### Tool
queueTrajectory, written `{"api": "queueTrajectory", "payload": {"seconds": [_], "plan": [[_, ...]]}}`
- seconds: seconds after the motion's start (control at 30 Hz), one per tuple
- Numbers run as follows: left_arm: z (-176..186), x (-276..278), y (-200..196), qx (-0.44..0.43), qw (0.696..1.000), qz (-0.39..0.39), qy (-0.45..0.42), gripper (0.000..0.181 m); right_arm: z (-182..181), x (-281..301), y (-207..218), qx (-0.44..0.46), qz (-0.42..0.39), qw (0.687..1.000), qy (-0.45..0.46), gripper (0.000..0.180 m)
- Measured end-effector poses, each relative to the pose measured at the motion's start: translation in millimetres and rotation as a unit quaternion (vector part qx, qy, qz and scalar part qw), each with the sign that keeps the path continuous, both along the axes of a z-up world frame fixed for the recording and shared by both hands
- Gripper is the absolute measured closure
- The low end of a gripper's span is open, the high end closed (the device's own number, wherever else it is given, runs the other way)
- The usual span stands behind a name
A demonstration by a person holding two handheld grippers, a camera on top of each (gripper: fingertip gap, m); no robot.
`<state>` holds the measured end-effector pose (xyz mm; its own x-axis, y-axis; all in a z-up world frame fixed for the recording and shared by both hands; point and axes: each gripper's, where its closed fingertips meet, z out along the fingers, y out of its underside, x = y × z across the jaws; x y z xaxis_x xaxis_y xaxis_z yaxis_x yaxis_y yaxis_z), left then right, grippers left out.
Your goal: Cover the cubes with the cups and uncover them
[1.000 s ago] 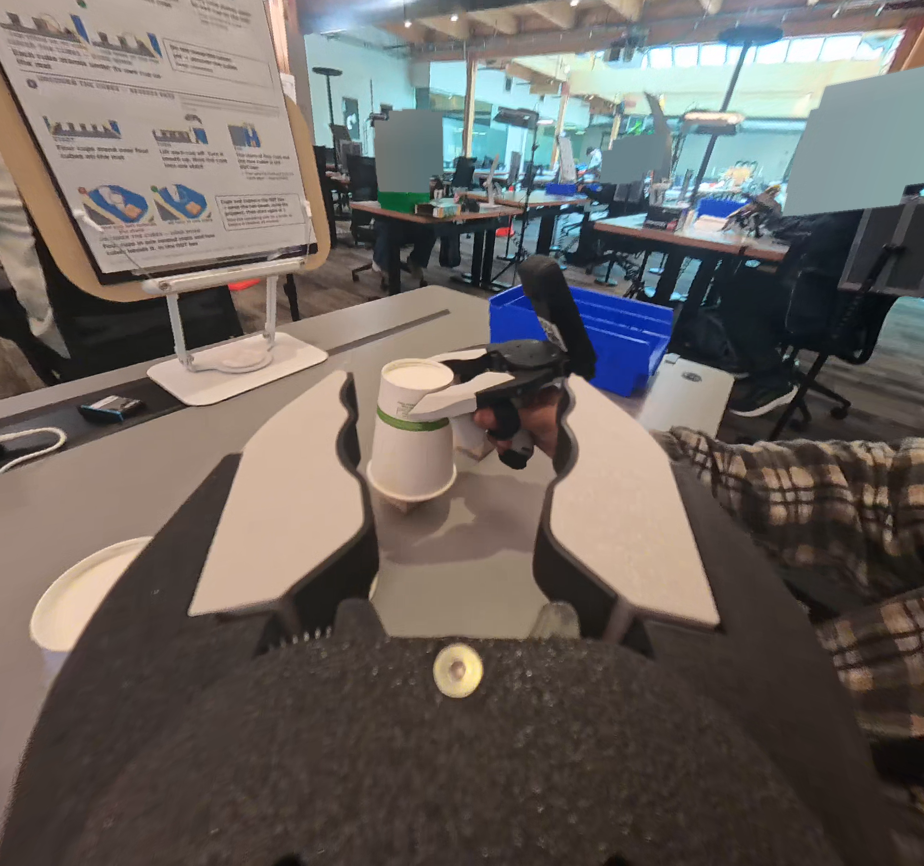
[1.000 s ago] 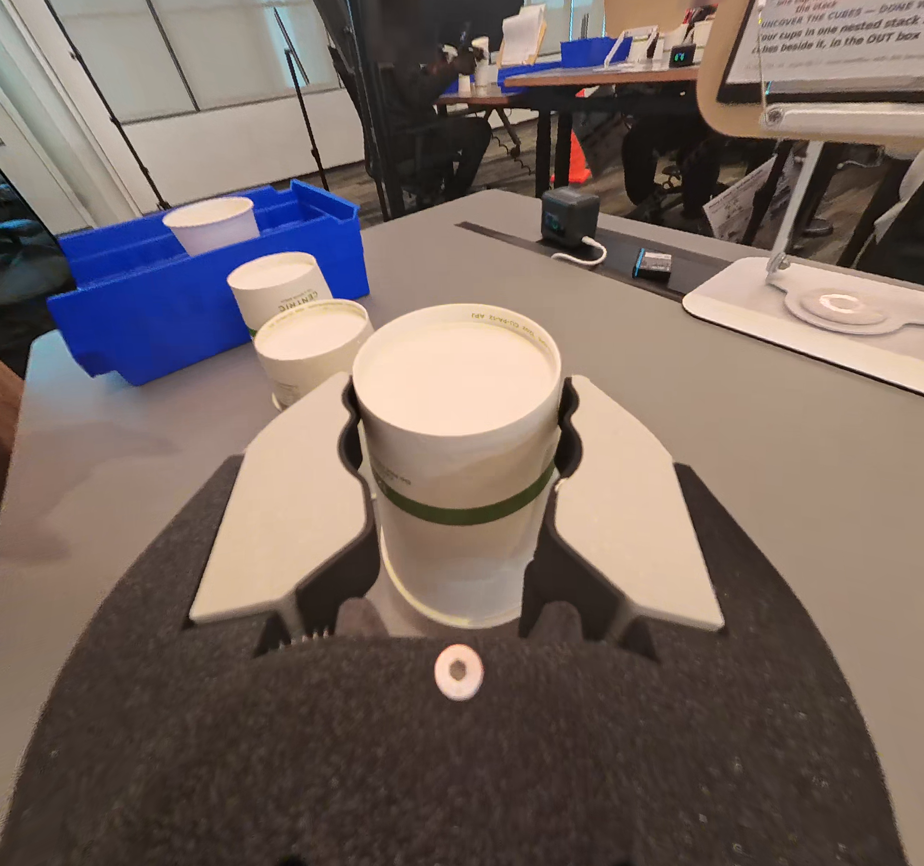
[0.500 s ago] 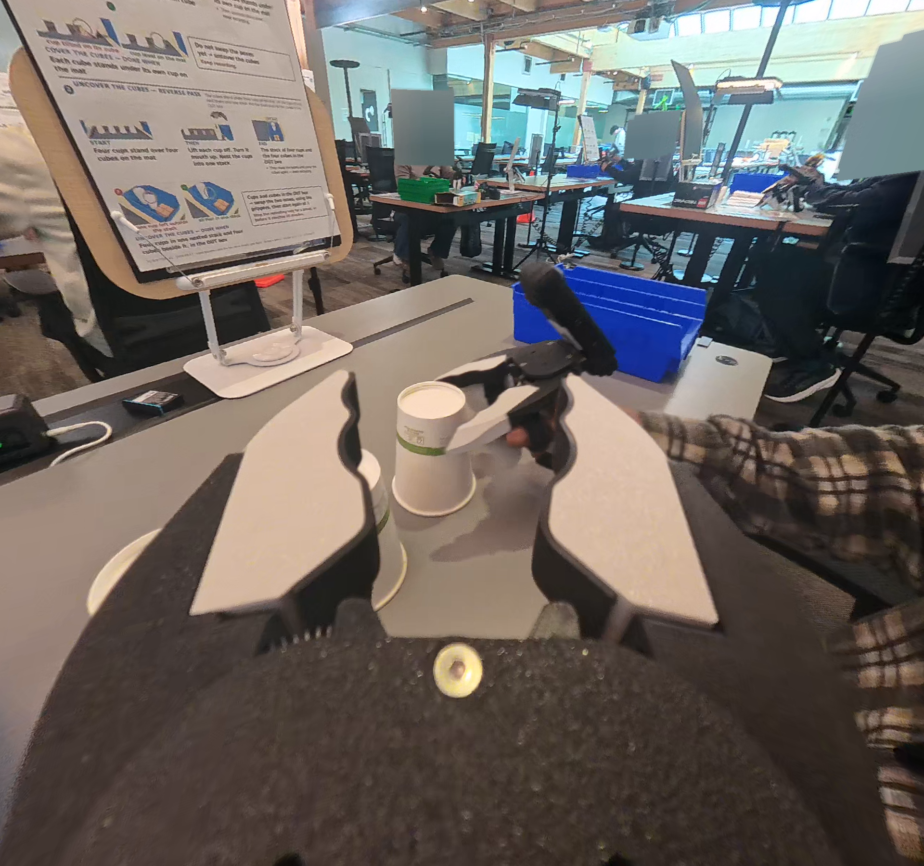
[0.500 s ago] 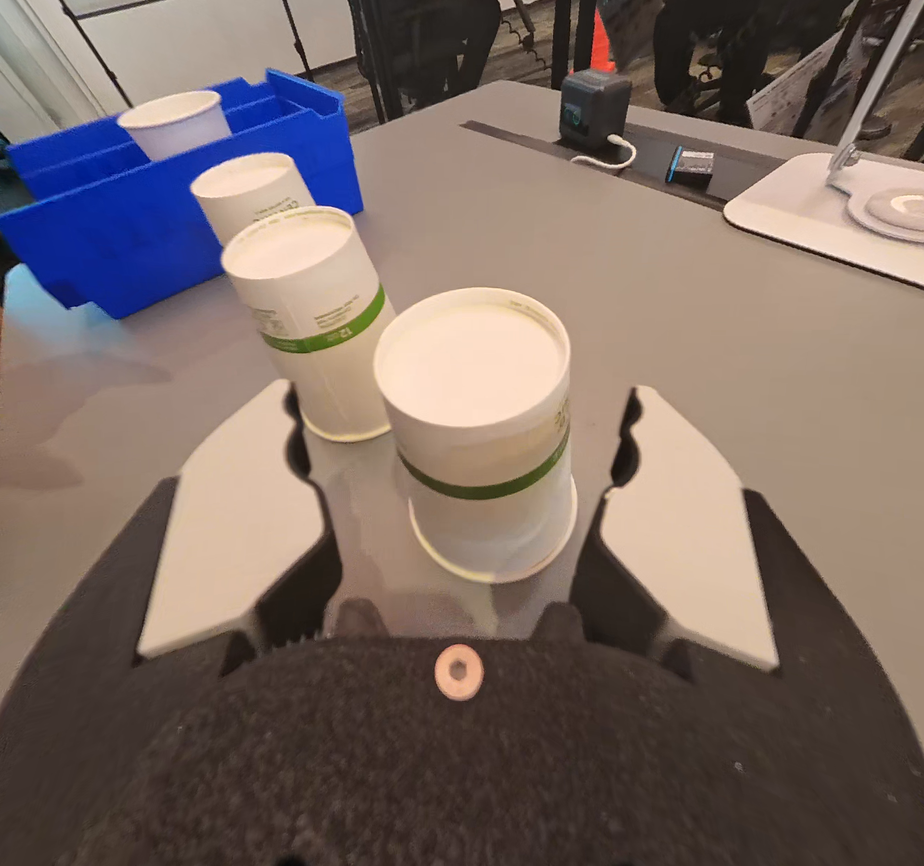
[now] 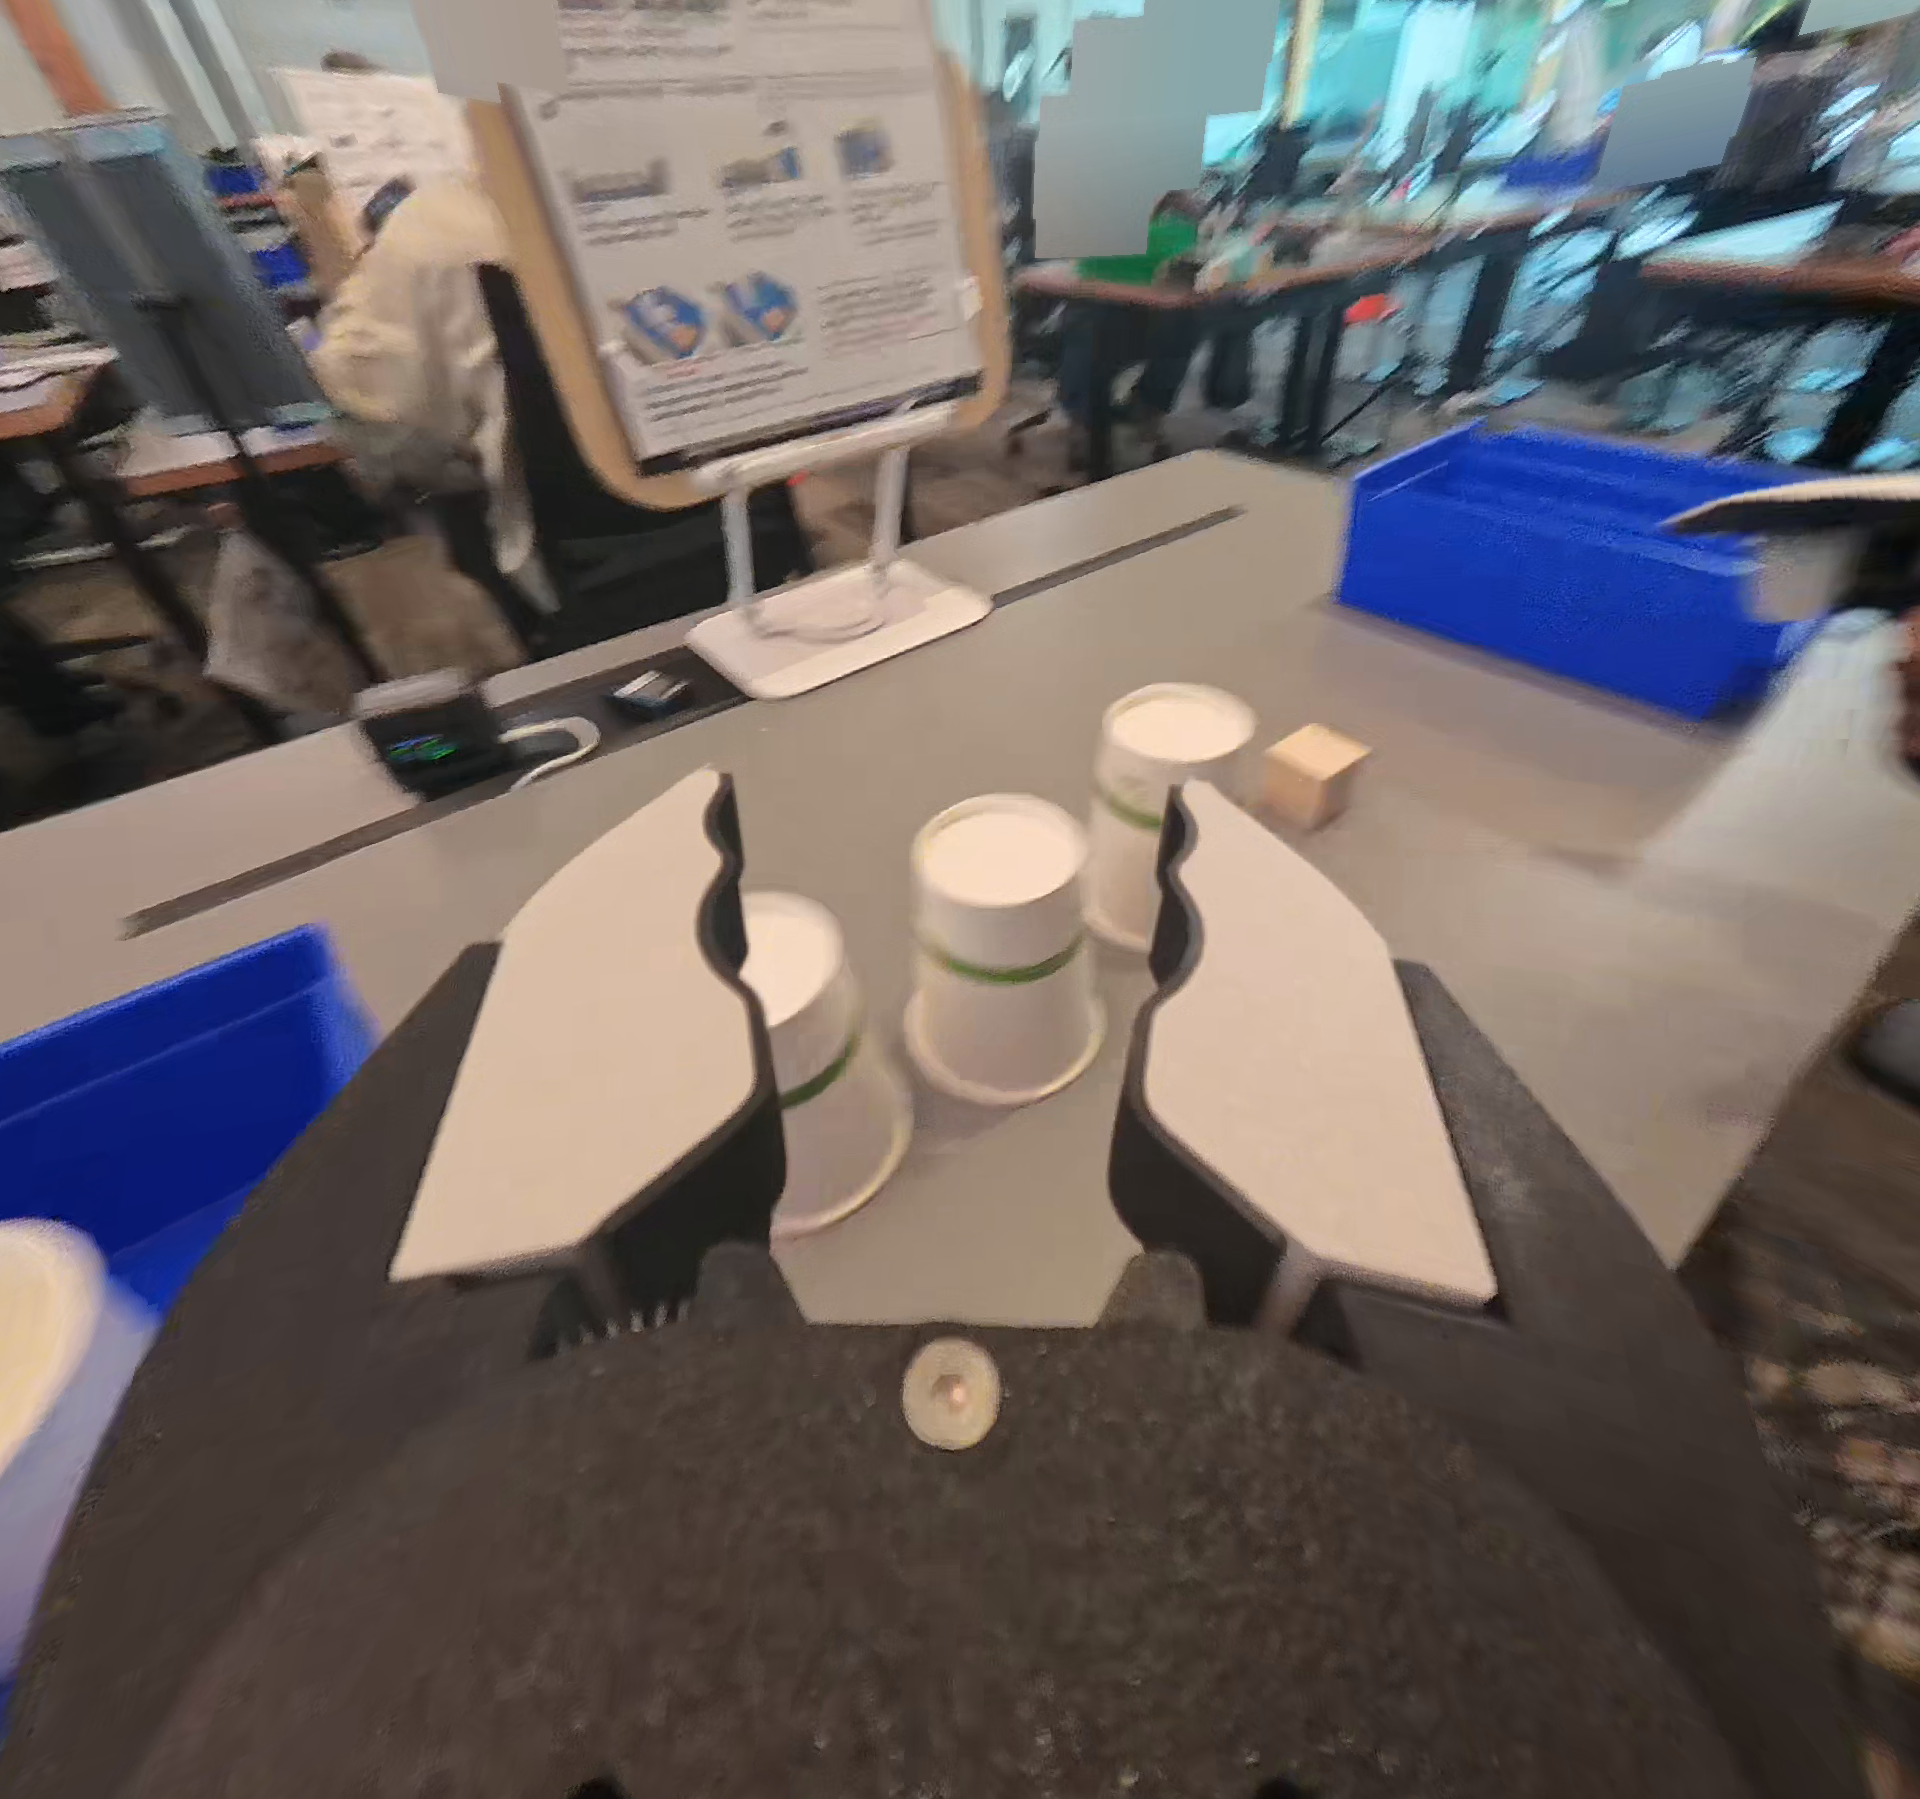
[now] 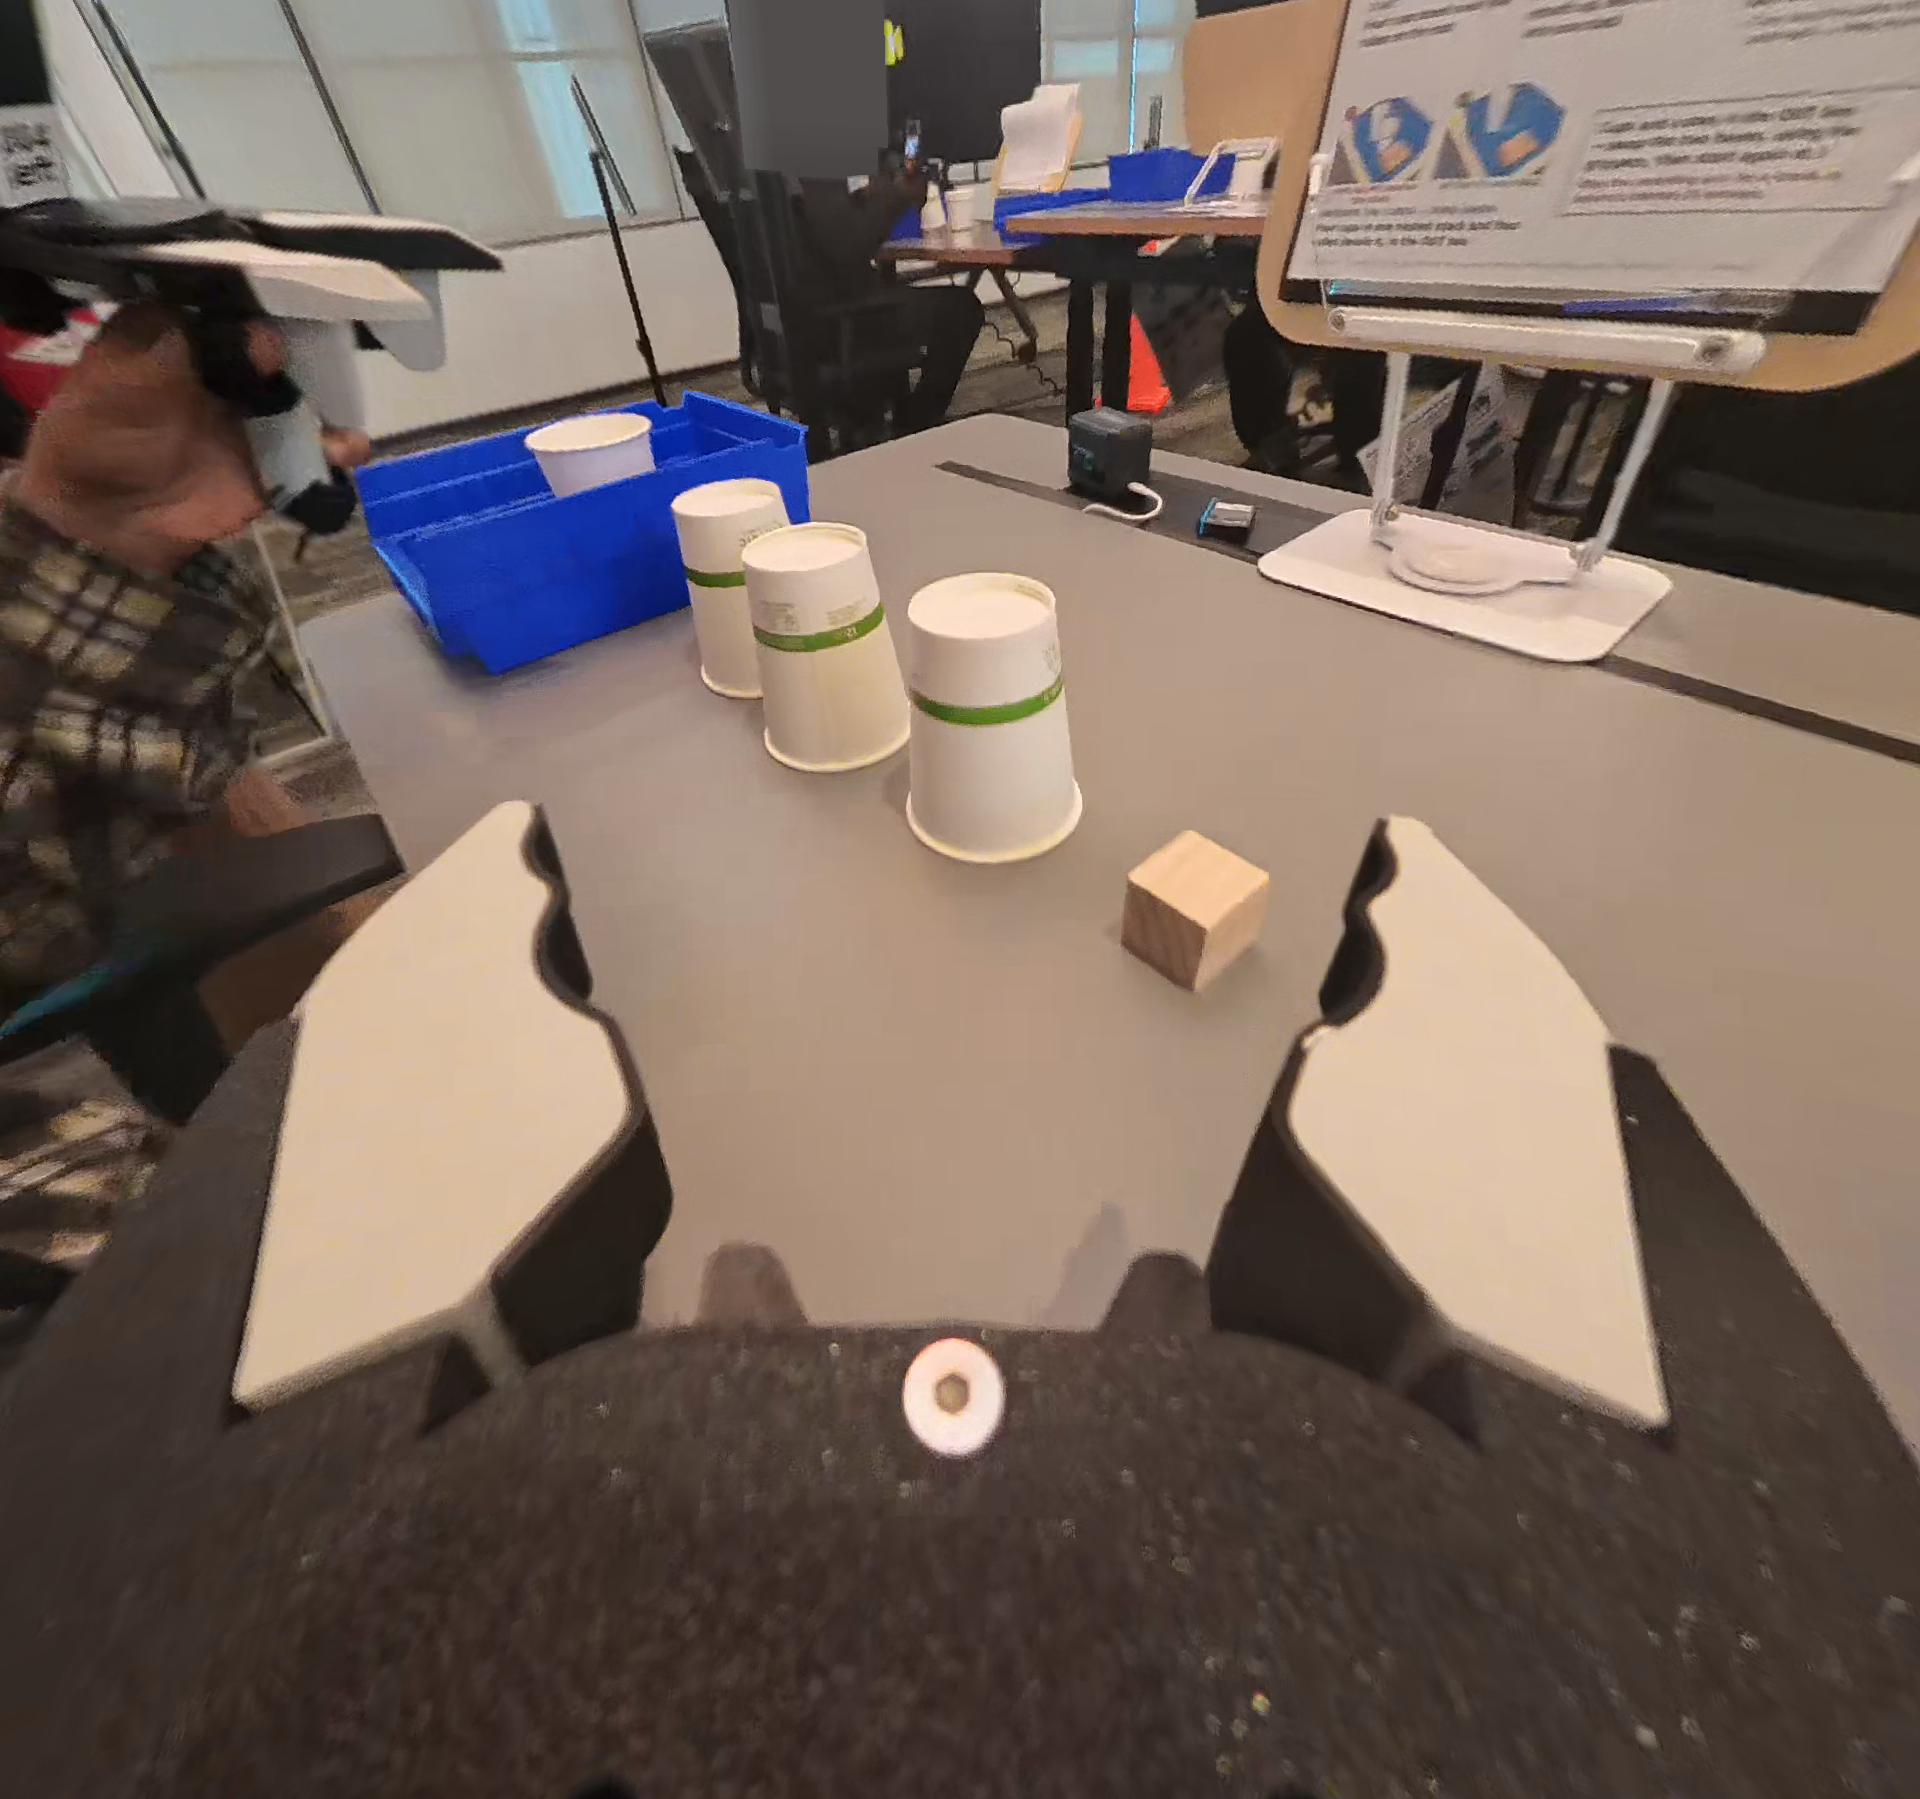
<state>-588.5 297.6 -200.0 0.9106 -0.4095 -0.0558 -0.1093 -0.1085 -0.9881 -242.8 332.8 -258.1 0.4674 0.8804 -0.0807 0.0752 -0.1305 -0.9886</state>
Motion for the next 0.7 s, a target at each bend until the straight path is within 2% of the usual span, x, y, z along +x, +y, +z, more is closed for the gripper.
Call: {"api": "queueTrajectory", "payload": {"seconds": [0.17, 0.33, 0.47, 0.6, 0.7], "plan": [[-16.8, -98.6, 11.1, -0.126, 0.982, 0.073, 0.116, 0.103, -27.0, 34.9, -16.8, -0.035, -0.009, 0.999, 0.021, 0.048], [-43.2, -186.6, 12.2, -0.278, 0.932, 0.101, 0.211, 0.103, -41.2, 40.5, -18.8, -0.046, -0.003, 0.999, 0.029, 0.051], [-65.4, -231.5, 21.3, -0.354, 0.905, 0.137, 0.195, 0.093, -44.9, 39.5, -20.9, -0.048, 0.007, 0.999, 0.024, 0.052], [-93.3, -243.3, 23.3, -0.403, 0.89, 0.147, 0.152, 0.085, -45.6, 45.6, -21.4, -0.044, 0.002, 0.999, 0.027, 0.054], [-105.5, -245.1, 21.4, -0.408, 0.88, 0.149, 0.192, 0.086, -49.5, 50.5, -19.2, -0.055, -0.001, 0.998, 0.033, 0.056]]}}
